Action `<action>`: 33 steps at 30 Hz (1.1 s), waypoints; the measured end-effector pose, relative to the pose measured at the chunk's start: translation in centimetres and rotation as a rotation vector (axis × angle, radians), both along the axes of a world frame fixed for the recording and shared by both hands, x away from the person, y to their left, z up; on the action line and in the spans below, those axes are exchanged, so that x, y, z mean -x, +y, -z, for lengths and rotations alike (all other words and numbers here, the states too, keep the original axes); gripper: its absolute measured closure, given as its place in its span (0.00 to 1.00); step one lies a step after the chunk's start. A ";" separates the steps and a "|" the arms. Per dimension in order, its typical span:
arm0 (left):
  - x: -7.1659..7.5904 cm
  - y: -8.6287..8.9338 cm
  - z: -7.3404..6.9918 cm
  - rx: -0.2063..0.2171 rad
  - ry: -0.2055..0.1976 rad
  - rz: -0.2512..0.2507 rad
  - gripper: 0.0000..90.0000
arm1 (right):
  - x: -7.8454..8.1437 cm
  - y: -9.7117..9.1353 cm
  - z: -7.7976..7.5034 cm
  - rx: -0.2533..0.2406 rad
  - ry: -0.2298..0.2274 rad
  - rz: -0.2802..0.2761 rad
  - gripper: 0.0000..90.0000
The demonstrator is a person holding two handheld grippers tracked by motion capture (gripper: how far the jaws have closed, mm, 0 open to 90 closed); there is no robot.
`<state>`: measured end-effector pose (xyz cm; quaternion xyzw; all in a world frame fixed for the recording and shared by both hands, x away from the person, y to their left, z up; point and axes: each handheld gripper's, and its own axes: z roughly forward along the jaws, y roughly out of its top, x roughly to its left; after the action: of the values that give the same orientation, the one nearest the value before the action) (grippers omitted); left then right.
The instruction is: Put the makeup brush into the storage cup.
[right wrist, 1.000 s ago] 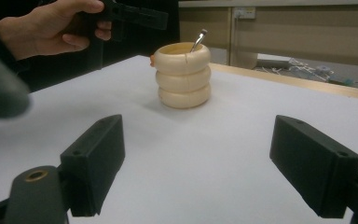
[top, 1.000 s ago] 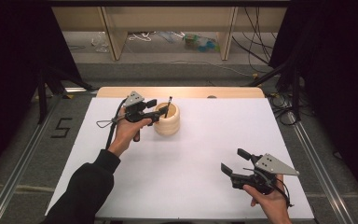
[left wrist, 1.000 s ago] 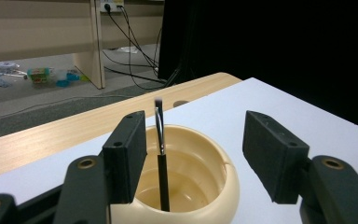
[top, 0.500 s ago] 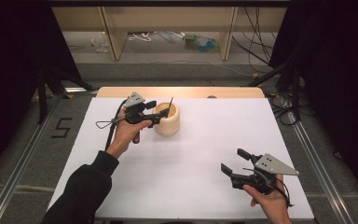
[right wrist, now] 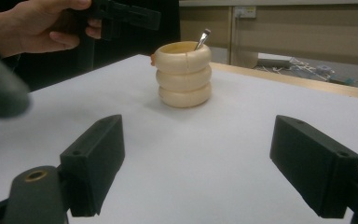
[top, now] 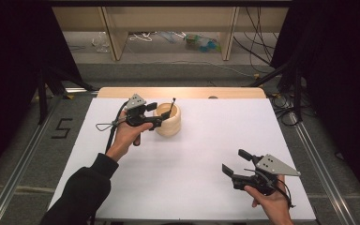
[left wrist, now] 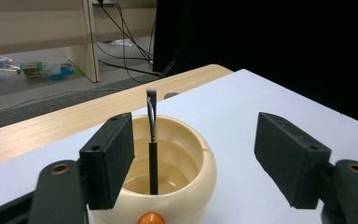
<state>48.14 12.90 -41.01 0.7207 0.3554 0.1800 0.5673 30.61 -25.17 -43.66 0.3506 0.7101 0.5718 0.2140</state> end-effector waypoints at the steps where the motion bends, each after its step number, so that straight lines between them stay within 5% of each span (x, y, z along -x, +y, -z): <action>1: 0.0 0.0 0.0 -0.004 0.000 -0.002 0.32 | 0.0 0.0 0.0 0.000 0.001 0.000 0.21; 33: 3.5 -0.1 1.0 -0.028 0.008 0.050 0.28 | 0.0 0.1 0.1 -0.009 -0.003 -0.003 0.21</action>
<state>44.61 12.77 -42.01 0.7380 0.3367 0.1680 0.5601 30.66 -25.03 -43.73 0.3498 0.7078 0.5758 0.2124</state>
